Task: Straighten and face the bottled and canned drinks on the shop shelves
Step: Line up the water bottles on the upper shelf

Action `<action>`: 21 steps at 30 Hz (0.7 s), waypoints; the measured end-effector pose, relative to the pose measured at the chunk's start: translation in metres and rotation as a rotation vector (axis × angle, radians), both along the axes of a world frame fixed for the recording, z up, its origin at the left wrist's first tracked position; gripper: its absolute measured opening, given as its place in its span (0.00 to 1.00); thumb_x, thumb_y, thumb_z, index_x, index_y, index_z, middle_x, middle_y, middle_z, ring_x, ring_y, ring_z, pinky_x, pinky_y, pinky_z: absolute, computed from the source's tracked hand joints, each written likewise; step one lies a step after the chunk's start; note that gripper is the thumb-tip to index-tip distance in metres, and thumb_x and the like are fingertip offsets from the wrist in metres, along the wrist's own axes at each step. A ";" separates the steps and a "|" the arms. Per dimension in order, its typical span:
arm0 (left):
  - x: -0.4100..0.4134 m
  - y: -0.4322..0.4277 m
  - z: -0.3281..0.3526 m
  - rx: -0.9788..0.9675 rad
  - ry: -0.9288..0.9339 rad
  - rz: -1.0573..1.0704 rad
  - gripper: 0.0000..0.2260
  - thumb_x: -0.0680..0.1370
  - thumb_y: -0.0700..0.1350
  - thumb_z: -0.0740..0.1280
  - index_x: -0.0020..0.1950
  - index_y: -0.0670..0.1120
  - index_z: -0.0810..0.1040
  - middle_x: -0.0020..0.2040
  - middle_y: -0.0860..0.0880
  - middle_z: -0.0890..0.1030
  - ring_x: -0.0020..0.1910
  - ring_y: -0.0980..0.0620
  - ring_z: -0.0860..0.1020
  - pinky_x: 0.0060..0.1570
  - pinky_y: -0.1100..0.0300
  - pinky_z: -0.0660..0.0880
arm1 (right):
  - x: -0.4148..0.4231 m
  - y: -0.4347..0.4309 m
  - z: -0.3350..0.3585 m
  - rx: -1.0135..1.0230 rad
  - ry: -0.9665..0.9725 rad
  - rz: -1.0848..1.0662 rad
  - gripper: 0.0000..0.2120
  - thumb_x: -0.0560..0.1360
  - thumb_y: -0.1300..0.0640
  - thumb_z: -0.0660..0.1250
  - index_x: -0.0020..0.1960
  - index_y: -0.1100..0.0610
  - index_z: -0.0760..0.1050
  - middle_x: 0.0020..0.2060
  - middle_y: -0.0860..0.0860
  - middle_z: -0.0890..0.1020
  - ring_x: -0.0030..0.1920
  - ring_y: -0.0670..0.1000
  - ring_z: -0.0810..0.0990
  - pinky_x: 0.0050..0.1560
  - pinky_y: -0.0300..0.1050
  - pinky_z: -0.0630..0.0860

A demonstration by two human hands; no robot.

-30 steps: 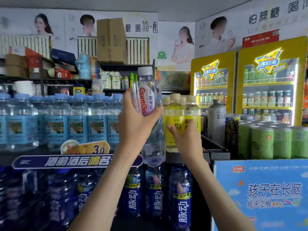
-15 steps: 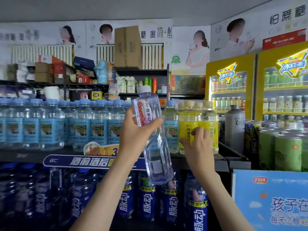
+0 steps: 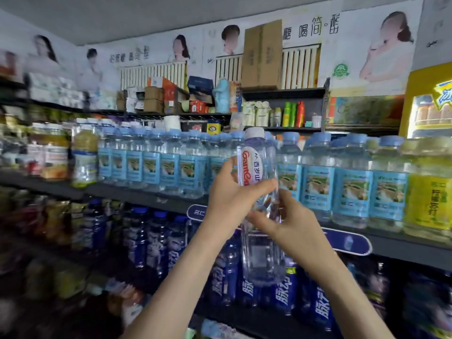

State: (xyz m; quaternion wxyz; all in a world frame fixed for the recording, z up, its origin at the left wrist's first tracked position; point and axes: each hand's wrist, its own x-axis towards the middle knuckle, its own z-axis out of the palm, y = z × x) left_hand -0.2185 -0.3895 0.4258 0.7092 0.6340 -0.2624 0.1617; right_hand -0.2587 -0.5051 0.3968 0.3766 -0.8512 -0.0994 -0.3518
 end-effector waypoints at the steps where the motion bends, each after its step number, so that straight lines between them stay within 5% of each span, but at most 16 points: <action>1: 0.007 0.020 -0.002 0.011 0.001 0.019 0.20 0.66 0.45 0.78 0.52 0.57 0.74 0.44 0.53 0.83 0.44 0.55 0.82 0.50 0.53 0.79 | 0.010 0.020 -0.001 0.003 -0.010 0.001 0.28 0.68 0.43 0.71 0.60 0.60 0.71 0.36 0.43 0.75 0.33 0.35 0.72 0.34 0.28 0.67; 4: 0.029 0.087 -0.005 0.020 -0.019 0.067 0.21 0.67 0.44 0.78 0.56 0.54 0.75 0.44 0.52 0.84 0.43 0.54 0.83 0.49 0.54 0.79 | 0.042 0.088 -0.004 0.044 -0.061 0.038 0.14 0.67 0.46 0.73 0.42 0.52 0.71 0.28 0.41 0.71 0.29 0.34 0.71 0.32 0.30 0.67; 6: 0.044 0.140 -0.006 0.029 -0.028 0.074 0.20 0.69 0.43 0.76 0.57 0.52 0.74 0.44 0.52 0.84 0.43 0.57 0.82 0.45 0.63 0.78 | 0.065 0.139 -0.006 0.099 -0.089 0.100 0.14 0.65 0.47 0.74 0.38 0.47 0.68 0.26 0.43 0.71 0.29 0.36 0.71 0.32 0.31 0.66; 9: 0.068 0.225 -0.012 0.086 0.013 0.098 0.16 0.70 0.46 0.74 0.56 0.50 0.76 0.46 0.54 0.83 0.45 0.60 0.81 0.40 0.71 0.75 | 0.101 0.217 -0.010 0.174 -0.078 0.232 0.17 0.63 0.40 0.71 0.44 0.48 0.74 0.30 0.42 0.76 0.31 0.36 0.73 0.33 0.30 0.68; 14: 0.108 0.344 -0.024 0.149 0.109 0.139 0.18 0.66 0.50 0.74 0.53 0.48 0.80 0.47 0.52 0.85 0.48 0.55 0.82 0.45 0.65 0.75 | 0.156 0.335 -0.021 0.269 -0.005 0.430 0.10 0.69 0.54 0.72 0.48 0.53 0.76 0.35 0.43 0.80 0.35 0.36 0.76 0.34 0.30 0.69; 21: 0.164 0.455 -0.042 0.199 0.160 0.183 0.25 0.64 0.57 0.71 0.60 0.53 0.78 0.54 0.54 0.83 0.56 0.56 0.79 0.60 0.54 0.72 | 0.226 0.431 -0.024 0.362 0.091 0.665 0.10 0.71 0.52 0.73 0.52 0.48 0.78 0.39 0.37 0.83 0.39 0.35 0.79 0.38 0.29 0.71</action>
